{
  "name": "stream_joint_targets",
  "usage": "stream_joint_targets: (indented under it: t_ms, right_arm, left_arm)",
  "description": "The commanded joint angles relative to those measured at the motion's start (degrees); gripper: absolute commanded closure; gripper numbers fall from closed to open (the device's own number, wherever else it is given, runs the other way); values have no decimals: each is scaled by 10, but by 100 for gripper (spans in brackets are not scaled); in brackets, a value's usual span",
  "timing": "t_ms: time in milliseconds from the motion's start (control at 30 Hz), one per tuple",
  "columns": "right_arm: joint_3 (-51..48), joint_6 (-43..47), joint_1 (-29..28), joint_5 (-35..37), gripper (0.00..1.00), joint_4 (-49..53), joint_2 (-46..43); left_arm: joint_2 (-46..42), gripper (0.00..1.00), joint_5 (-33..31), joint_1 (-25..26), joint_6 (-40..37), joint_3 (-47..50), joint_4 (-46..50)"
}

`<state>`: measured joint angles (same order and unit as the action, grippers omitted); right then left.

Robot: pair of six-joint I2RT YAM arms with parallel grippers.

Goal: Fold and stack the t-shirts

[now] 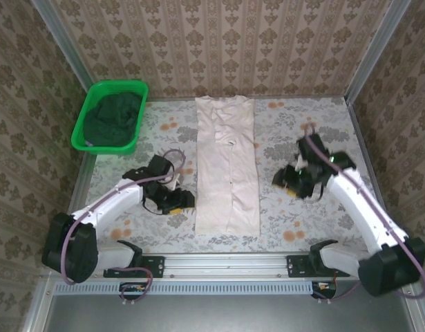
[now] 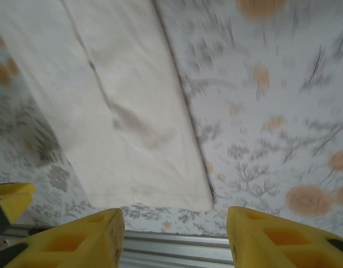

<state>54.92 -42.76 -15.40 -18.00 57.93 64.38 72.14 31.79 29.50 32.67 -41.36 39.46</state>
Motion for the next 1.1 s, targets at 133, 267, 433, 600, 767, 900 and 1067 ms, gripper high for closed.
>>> stream_joint_targets:
  t_ms: [133,267,433,600,767,900,1067]
  right_arm:
    - [-167,-119,-112,-23,50,-201,-5]
    - [-194,-123,-146,-10,50,-229,24]
    - [-211,-127,-176,-11,52,-268,68]
    - [-204,-115,-203,0,54,-256,113]
    - [-211,-115,-220,8,56,-260,121]
    - [-209,-113,-224,10,60,-264,127]
    - [-206,-106,-226,11,66,-259,144]
  left_arm:
    - [24,42,69,53,56,49,-76]
    - [60,43,70,73,66,53,-97]
    - [94,43,37,86,67,55,-100]
    - [120,45,25,105,66,46,-99]
    - [151,47,14,138,59,25,-98]
    - [171,50,-4,146,55,11,-94]
    - [194,53,-9,150,45,-12,-86]
